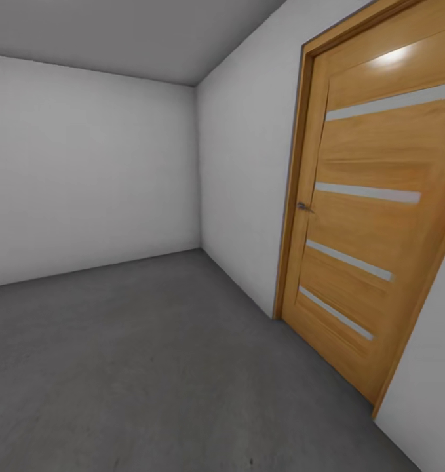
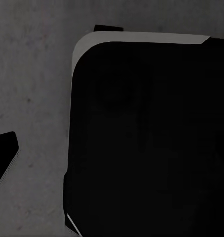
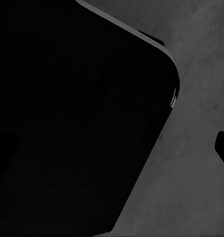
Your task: Move the two storage containers from the living room to the garage. In the garage, place one container on the floor and stack the other container on top of it (either order is fine).
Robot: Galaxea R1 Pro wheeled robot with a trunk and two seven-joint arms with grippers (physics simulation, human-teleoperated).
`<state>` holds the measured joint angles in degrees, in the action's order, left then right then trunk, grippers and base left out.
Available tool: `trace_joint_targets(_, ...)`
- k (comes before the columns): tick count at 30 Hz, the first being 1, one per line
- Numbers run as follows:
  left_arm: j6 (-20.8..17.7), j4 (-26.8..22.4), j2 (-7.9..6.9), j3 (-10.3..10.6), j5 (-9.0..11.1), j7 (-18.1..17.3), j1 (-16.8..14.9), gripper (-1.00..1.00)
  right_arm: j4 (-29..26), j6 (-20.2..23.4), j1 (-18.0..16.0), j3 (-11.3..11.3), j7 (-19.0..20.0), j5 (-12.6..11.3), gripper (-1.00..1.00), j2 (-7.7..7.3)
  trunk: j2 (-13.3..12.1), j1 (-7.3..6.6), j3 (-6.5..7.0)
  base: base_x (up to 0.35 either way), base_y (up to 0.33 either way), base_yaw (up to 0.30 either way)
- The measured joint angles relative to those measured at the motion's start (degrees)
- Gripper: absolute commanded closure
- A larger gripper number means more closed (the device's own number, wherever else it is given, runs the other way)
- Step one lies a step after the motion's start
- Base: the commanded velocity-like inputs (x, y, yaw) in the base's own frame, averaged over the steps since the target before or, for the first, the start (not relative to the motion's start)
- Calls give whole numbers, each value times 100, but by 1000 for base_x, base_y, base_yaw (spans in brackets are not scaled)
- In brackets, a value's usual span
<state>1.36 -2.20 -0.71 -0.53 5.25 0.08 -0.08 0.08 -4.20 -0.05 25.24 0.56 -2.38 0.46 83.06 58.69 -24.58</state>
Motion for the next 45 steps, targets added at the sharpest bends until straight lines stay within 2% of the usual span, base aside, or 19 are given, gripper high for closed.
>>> trace_joint_targets(29,1,0,0,0,0,-10,0,-100,0,0,2,1,0,18,-100,-2,0,0,0,323,0,-3)
trace_joint_targets(45,0,-1,0,0,0,-1,0,-100,0,-2,4,0,0,8,-100,-2,0,0,0,323,0,-219)
